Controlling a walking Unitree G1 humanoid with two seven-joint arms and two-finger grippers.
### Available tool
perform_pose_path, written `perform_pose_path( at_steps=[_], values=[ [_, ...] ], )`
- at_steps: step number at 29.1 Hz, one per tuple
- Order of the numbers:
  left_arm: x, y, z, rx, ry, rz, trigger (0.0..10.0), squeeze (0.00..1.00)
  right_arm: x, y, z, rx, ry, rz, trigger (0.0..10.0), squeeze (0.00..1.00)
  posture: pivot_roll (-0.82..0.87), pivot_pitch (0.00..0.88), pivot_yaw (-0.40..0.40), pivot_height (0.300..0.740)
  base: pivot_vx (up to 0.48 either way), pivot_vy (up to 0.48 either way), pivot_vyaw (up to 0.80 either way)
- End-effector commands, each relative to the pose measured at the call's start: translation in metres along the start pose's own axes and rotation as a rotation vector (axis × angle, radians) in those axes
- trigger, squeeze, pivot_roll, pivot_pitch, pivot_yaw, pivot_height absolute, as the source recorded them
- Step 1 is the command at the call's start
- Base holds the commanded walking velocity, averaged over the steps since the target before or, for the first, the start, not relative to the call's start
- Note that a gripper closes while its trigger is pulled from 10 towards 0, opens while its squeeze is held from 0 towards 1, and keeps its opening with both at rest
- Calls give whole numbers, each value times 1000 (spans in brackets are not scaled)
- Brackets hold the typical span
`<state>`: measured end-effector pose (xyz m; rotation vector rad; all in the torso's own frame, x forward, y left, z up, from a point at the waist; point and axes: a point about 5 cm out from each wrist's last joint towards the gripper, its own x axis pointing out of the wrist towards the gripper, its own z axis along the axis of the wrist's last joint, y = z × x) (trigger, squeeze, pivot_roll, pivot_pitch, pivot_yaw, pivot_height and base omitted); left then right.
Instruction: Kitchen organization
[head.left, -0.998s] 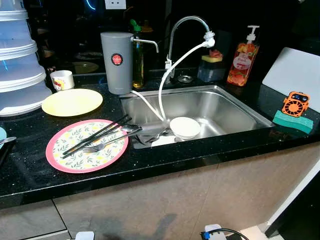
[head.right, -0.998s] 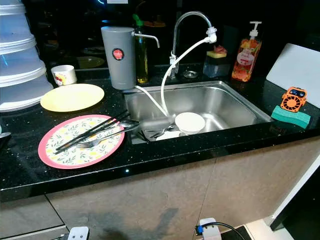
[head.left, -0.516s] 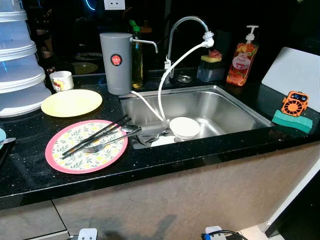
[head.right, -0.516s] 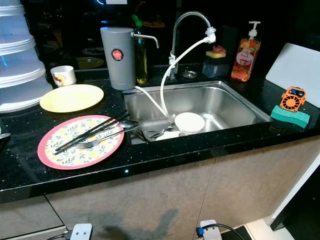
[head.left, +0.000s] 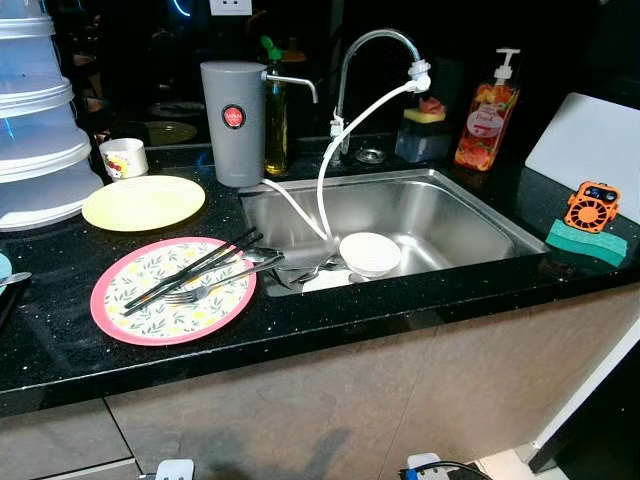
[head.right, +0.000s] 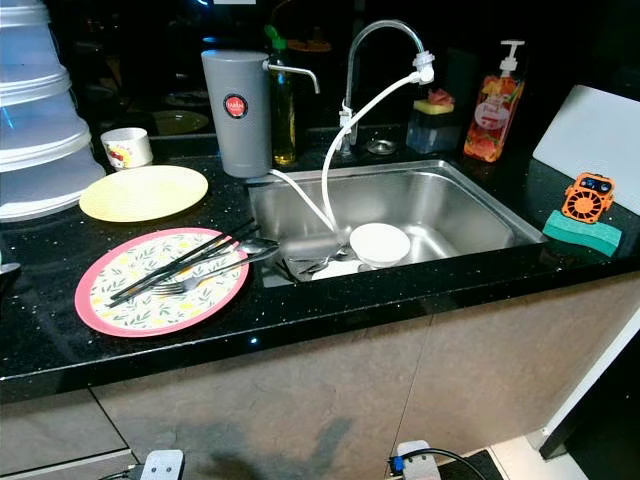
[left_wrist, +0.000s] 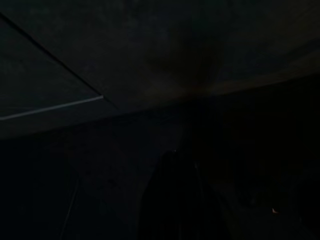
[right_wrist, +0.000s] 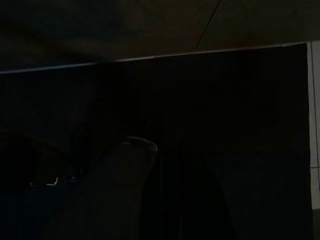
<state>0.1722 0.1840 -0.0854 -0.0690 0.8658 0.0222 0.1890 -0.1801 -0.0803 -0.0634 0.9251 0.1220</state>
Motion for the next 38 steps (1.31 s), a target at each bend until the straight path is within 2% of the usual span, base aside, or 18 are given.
perform_pose_path(
  at_steps=[1, 8, 11, 12, 13, 15, 16, 17, 19, 20, 23, 28, 32, 35, 38],
  values=[
    [-3, 4, -7, 8, 7, 11, 10000, 0, -1, 2, -5, -14, 20, 10, 10000, 0, 1, 39, -42, 740, 0, 0, 0],
    [-4, 7, -8, 19, 2, 41, 10000, 0, 0, 2, -1, -35, 19, 19, 10000, 0, 3, 55, -28, 740, 0, 0, 0],
    [-4, 6, -7, 18, -8, 30, 10000, 0, 1, 0, 7, -6, -10, 8, 10000, 0, 14, 55, -42, 740, 0, 0, 0],
    [-5, 7, -7, 15, -22, 42, 10000, 0, 2, 1, 6, -4, -9, 11, 10000, 0, 20, 45, -45, 740, 0, 0, 0],
    [-5, 10, -4, 42, -56, 119, 10000, 0, 1, 4, 0, -18, 16, 14, 10000, 0, 22, 50, -31, 740, 0, 0, 0],
    [-5, 9, -5, 13, -54, 111, 10000, 0, 1, 5, -2, -19, 22, 17, 10000, 0, 26, 45, -26, 740, 0, 0, 0],
    [-4, 6, -4, -1, -45, 71, 10000, 0, 1, 4, -1, -7, 19, 10, 10000, 0, 30, 45, -35, 740, 0, 0, 0],
    [-4, 7, -1, 29, -59, 76, 10000, 0, 1, 4, 1, 18, 7, 3, 10000, 0, 32, 47, -42, 740, 0, 0, 0],
    [-3, 8, 3, 34, -74, 101, 10000, 0, 1, 5, 2, 27, 0, 0, 10000, 0, 32, 47, -42, 740, 0, 0, 0],
    [-3, 13, 7, 38, -93, 139, 10000, 0, 2, 7, 1, 12, 8, 11, 10000, 0, 35, 36, -55, 740, 0, 0, 0],
    [-5, 18, 5, 53, -93, 148, 10000, 0, 1, 11, -5, -32, 49, 22, 10000, 0, 33, 45, -25, 740, 0, 0, 0],
    [-6, 16, 3, 63, -103, 150, 10000, 0, 3, 8, 4, 48, 7, -1, 10000, 0, 35, 28, -47, 740, 0, 0, 0],
    [-7, 18, 2, 40, -115, 154, 10000, 0, 3, 14, 1, -11, 13, 15, 10000, 0, 30, 35, -33, 740, 0, 0, 0],
    [-7, 15, -5, 71, -67, 94, 10000, 0, 4, 14, 6, 64, -12, -8, 10000, 0, 18, 28, -23, 740, 0, 0, 0],
    [-7, 15, -5, 43, -68, 113, 10000, 0, 3, 13, 10, 58, -44, -9, 10000, 0, 22, 26, -34, 740, 0, 0, 0]
  ],
)
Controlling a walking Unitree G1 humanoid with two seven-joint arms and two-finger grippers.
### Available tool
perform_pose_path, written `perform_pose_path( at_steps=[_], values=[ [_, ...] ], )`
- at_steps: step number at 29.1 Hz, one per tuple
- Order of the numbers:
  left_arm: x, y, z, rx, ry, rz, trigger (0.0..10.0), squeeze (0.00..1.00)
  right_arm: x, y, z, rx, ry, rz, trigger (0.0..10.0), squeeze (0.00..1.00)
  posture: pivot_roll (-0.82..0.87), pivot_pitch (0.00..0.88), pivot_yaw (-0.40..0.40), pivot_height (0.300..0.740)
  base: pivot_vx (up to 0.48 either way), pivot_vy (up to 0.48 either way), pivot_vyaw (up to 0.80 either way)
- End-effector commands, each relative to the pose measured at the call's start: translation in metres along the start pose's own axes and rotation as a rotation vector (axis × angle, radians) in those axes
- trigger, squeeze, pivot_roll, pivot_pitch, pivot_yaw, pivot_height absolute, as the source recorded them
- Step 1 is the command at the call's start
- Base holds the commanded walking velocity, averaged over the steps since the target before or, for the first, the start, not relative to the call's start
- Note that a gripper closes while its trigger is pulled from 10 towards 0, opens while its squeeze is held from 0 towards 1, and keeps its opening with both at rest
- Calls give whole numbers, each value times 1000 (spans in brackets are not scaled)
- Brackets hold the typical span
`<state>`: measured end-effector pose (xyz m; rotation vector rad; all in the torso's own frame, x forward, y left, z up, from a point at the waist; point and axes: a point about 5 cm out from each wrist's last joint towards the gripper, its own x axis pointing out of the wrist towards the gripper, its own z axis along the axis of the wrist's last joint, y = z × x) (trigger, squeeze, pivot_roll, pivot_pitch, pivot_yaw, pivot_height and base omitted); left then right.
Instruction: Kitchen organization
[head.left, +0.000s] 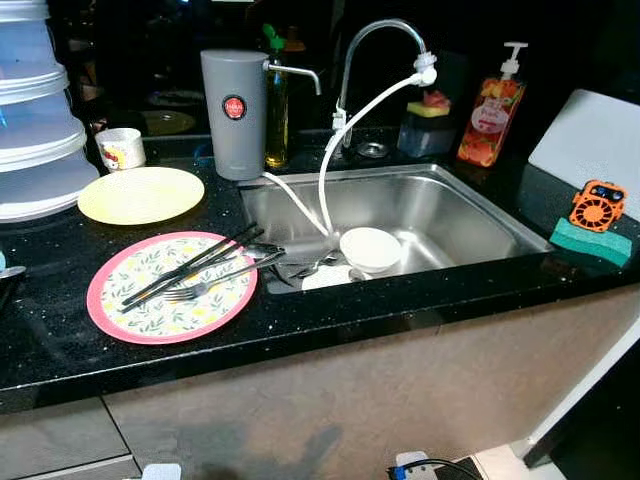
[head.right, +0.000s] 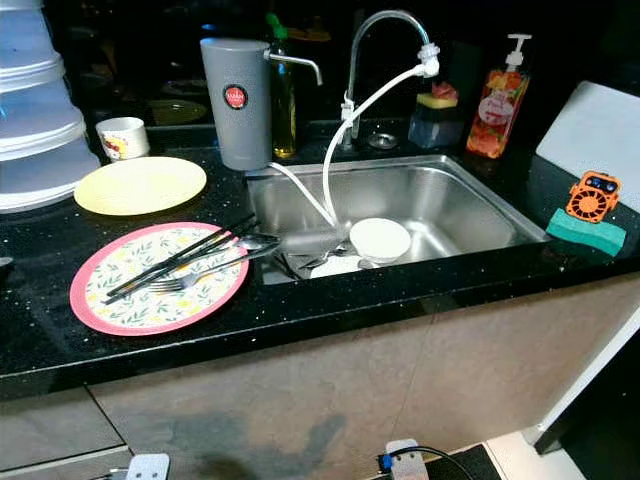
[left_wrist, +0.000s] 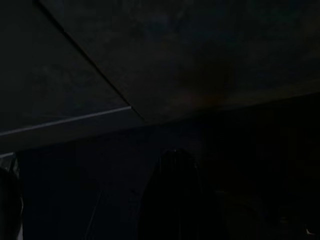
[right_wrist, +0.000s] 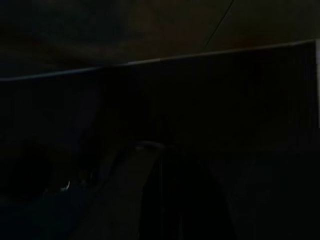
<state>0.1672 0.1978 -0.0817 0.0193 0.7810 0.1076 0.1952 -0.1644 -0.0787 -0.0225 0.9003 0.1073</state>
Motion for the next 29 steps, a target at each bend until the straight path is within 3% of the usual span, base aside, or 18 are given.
perform_pose_path(
  at_steps=[1, 4, 8, 9, 10, 13, 17, 21, 24, 29],
  values=[
    [-1, 1, -5, -6, 21, 13, 10000, 0, 0, -2, 3, 4, -29, -12, 10000, 0, 27, 18, -39, 740, 0, 0, 0],
    [0, -2, 0, 17, -9, -16, 10000, 0, -3, -12, -2, -74, -23, -82, 10000, 0, 22, 25, -16, 740, 0, 0, 0],
    [-1, -7, 4, 15, -52, -55, 10000, 0, -3, -19, 4, 56, -75, -118, 10000, 0, 24, 16, -32, 740, 0, 0, 0],
    [-1, -7, 4, 15, -52, -55, 10000, 0, -3, -19, 4, 56, -75, -118, 10000, 0, 24, 16, -32, 740, 0, 0, 0],
    [0, 0, 14, 6, -125, 4, 10000, 0, -4, -22, 5, 72, -80, -131, 10000, 0, 22, 25, -31, 740, 0, 0, 0],
    [1, 5, 20, -17, -152, 11, 10000, 0, -5, -24, 4, 87, -88, -128, 10000, 0, 13, 19, -14, 740, 0, 0, 0],
    [2, 5, 23, 48, -158, 12, 10000, 0, -5, -27, 12, 131, -135, -121, 10000, 0, 13, 22, -15, 740, 0, 0, 0],
    [2, 0, 21, 14, -144, -8, 10000, 0, -6, -29, 11, 76, -144, -90, 10000, 0, 37, 1, -11, 740, 0, 0, 0],
    [2, -4, 22, 17, -153, -26, 10000, 0, -7, -32, 11, 106, -154, -128, 10000, 0, 30, 6, -10, 740, 0, 0, 0],
    [3, -11, 24, 8, -158, -43, 10000, 0, -3, -25, 25, 51, -182, -139, 10000, 0, 29, 12, -16, 740, 0, 0, 0]
  ],
)
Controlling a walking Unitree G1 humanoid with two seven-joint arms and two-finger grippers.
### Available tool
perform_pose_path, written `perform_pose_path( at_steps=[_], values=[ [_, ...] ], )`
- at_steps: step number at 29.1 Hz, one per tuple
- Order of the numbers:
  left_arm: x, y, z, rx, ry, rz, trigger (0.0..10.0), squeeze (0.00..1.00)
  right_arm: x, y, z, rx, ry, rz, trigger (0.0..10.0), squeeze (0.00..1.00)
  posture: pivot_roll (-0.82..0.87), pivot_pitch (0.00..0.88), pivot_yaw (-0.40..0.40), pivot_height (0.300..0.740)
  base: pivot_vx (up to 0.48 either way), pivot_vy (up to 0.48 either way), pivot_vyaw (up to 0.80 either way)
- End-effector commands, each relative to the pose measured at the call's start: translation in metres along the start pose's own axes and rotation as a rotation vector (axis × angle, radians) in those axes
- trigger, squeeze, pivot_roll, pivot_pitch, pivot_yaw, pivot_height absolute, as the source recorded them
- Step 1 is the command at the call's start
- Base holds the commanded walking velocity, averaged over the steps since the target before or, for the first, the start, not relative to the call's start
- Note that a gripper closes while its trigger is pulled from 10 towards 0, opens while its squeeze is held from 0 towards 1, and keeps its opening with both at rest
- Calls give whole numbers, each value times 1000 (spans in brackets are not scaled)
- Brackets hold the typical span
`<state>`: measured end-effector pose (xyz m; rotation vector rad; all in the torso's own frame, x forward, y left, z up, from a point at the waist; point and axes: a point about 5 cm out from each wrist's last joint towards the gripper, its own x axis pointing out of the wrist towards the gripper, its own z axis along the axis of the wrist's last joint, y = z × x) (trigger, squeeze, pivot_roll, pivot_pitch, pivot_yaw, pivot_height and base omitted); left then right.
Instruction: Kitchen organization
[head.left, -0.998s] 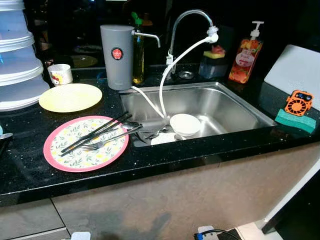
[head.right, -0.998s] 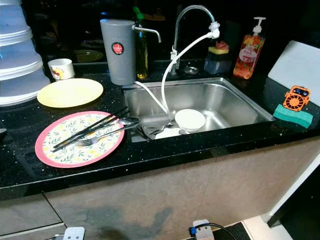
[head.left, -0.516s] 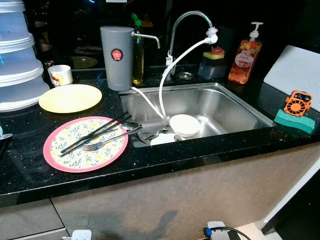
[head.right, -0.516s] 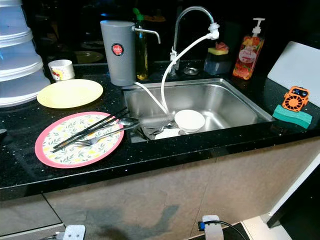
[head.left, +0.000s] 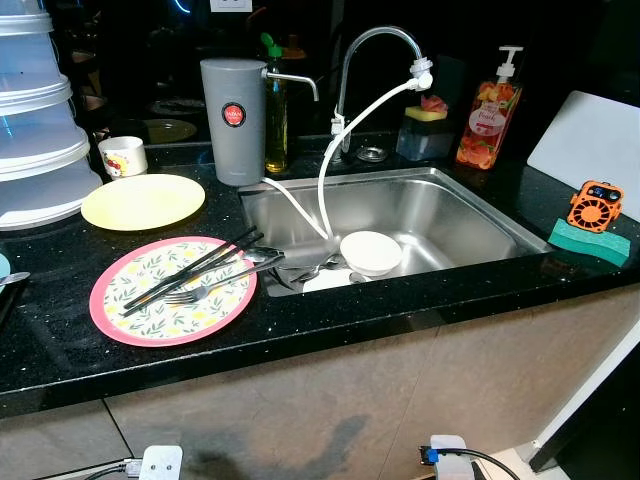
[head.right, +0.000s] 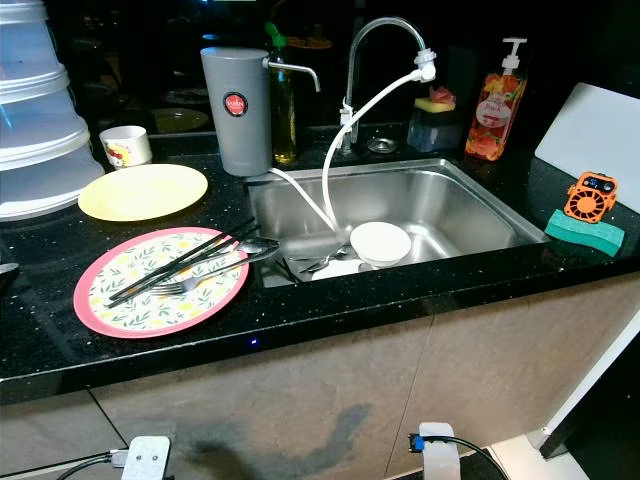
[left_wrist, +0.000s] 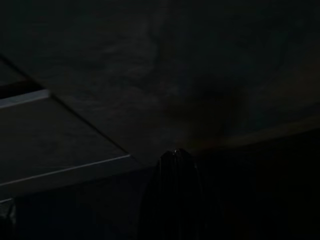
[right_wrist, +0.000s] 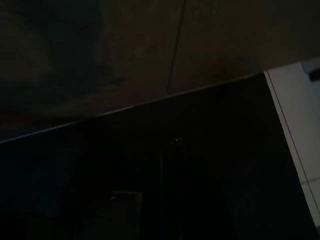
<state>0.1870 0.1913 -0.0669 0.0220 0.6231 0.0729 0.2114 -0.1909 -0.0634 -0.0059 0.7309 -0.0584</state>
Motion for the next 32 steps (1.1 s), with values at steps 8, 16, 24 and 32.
perform_pose_path(
  at_steps=[8, 16, 24, 32],
  values=[
    [-1, -13, -2, -29, -4, -6, 10000, 0, 1, -7, 5, -142, 6, 29, 10000, 0, 59, 35, -52, 740, 0, 0, 0],
    [-4, 5, -8, -14, 18, 14, 10000, 0, 2, -12, 7, -44, 3, -68, 10000, 0, 11, 70, -62, 740, 0, 0, 0],
    [-2, 5, -9, 15, 67, 3, 10000, 0, 3, -1, 8, -116, 7, 34, 10000, 0, 0, 60, -54, 740, 0, 0, 0],
    [0, -8, -10, 84, 98, -56, 10000, 0, -3, -18, -9, -34, 64, -43, 10000, 0, 8, 41, -11, 740, 0, 0, 0]
  ],
)
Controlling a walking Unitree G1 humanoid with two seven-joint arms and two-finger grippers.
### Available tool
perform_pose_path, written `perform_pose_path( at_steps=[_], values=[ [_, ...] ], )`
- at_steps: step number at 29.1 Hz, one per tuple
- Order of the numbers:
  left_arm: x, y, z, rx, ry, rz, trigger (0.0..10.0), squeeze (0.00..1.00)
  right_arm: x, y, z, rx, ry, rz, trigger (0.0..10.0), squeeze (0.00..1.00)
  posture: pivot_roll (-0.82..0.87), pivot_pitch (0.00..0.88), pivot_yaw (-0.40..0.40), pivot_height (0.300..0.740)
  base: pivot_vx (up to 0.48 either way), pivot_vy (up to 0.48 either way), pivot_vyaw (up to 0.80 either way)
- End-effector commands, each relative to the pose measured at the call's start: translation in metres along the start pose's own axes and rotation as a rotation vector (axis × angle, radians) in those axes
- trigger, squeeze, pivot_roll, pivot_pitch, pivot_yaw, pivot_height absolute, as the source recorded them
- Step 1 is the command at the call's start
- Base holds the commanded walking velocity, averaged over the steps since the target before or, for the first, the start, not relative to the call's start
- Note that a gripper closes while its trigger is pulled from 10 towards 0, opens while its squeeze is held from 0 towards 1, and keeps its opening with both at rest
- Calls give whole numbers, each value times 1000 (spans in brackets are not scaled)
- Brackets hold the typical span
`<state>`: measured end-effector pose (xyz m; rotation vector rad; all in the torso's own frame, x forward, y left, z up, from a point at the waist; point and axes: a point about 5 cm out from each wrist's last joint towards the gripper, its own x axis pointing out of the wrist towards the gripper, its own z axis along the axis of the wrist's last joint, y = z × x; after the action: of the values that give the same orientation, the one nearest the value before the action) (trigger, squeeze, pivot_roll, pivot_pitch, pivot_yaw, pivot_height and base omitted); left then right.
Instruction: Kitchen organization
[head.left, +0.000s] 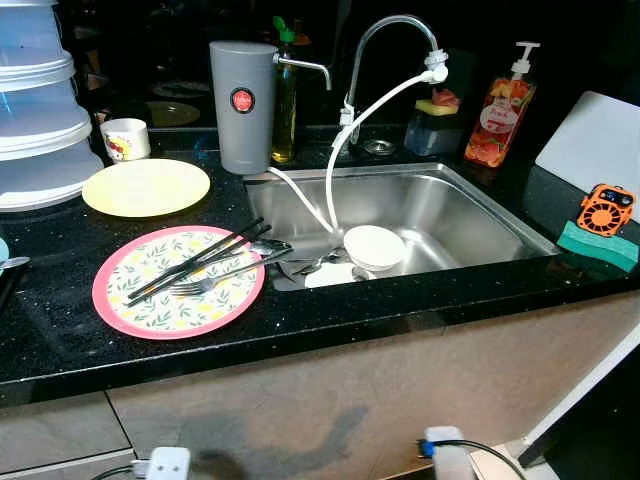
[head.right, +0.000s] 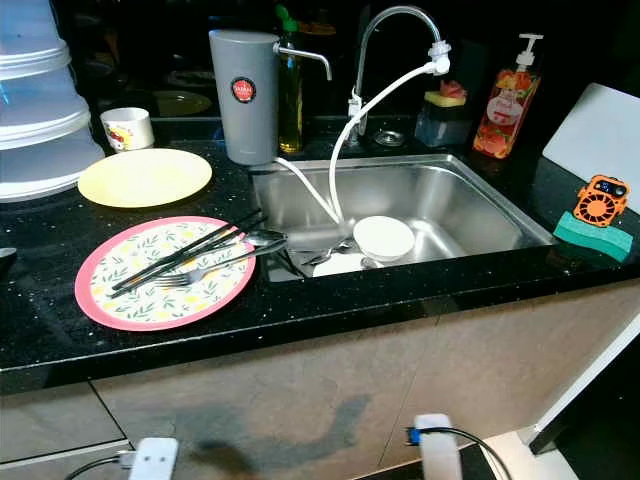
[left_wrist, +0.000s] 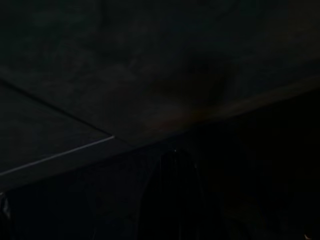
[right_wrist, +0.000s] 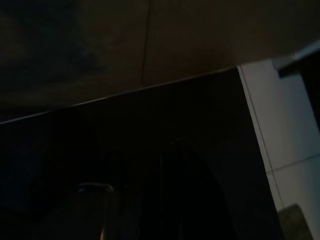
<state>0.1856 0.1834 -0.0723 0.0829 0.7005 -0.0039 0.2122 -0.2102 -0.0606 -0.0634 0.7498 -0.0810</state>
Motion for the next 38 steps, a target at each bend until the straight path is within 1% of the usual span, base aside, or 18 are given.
perform_pose_path(
  at_steps=[1, 3, 5, 7, 9, 11, 13, 14, 15, 16, 18, 19, 23, 26, 30, 32, 35, 38],
  values=[
    [-1, 2, -5, -6, 28, 8, 10000, 0, -3, 3, -12, 10, 48, 1, 10000, 0, 5, 38, -5, 740, 0, 0, 0],
    [-1, 3, -7, 9, 49, 10, 10000, 0, -3, 2, -14, 41, 50, -17, 10000, 0, 15, 36, -22, 740, 0, 0, 0],
    [-1, 3, -7, 20, 60, -5, 10000, 0, -4, 3, -16, 45, 58, -10, 10000, 0, 22, 36, -31, 740, 0, 0, 0],
    [-1, 8, -7, 31, 62, 10, 10000, 0, -5, 5, -20, 28, 73, -6, 10000, 0, 20, 41, -14, 740, 0, 0, 0],
    [-2, 11, -7, 17, 64, 30, 10000, 0, -6, 6, -23, 21, 81, -1, 10000, 0, 17, 27, -4, 740, 0, 0, 0],
    [-1, 10, -6, 24, 60, 24, 10000, 0, -6, 4, -23, 55, 75, -16, 10000, 0, 17, 29, -6, 740, 0, 0, 0],
    [-2, 7, -9, 40, 67, 24, 10000, 0, -7, 1, -25, 73, 83, -36, 10000, 0, 47, 37, -59, 740, 0, 0, 0],
    [-2, 7, -9, 40, 67, 24, 10000, 0, -7, 1, -25, 73, 83, -36, 10000, 0, 47, 37, -59, 740, 0, 0, 0],
    [-2, 10, -8, 1, 60, 40, 10000, 0, -8, 4, -28, 59, 95, -12, 10000, 0, 55, 46, -59, 740, 0, 0, 0],
    [-2, 10, -8, 1, 60, 40, 10000, 0, -8, 4, -28, 59, 95, -12, 10000, 0, 55, 46, -59, 740, 0, 0, 0],
    [-3, 15, -8, -71, 44, 77, 10000, 0, -9, 6, -30, 41, 102, -4, 10000, 0, 51, 42, -45, 740, 0, 0, 0],
    [-5, 15, -12, -61, 55, 69, 10000, 0, -8, 5, -29, 54, 101, -20, 10000, 0, 44, 43, -34, 740, 0, 0, 0],
    [-8, 12, -20, -22, 87, 41, 10000, 0, -8, 7, -30, 58, 117, -14, 10000, 0, 43, 46, -61, 740, 0, 0, 0],
    [-9, 14, -22, -54, 91, 61, 10000, 0, -8, 13, -33, 7, 147, 12, 10000, 0, 36, 37, -36, 740, 0, 0, 0],
    [-11, 8, -28, -18, 121, 19, 10000, 0, -7, 11, -28, 55, 128, -14, 10000, 0, 18, 40, -25, 740, 0, 0, 0],
    [-11, 8, -28, -10, 121, 15, 10000, 0, -7, 11, -28, 63, 127, -4, 10000, 0, 22, 38, -38, 740, 0, 0, 0],
    [-8, 10, -20, -42, 94, 42, 10000, 0, -8, 15, -33, 21, 150, 24, 10000, 0, 22, 38, -24, 740, 0, 0, 0],
    [-7, 6, -20, -10, 97, 1, 10000, 0, -7, 12, -31, 52, 144, -1, 10000, 0, 16, 38, -17, 740, 0, 0, 0]
  ],
)
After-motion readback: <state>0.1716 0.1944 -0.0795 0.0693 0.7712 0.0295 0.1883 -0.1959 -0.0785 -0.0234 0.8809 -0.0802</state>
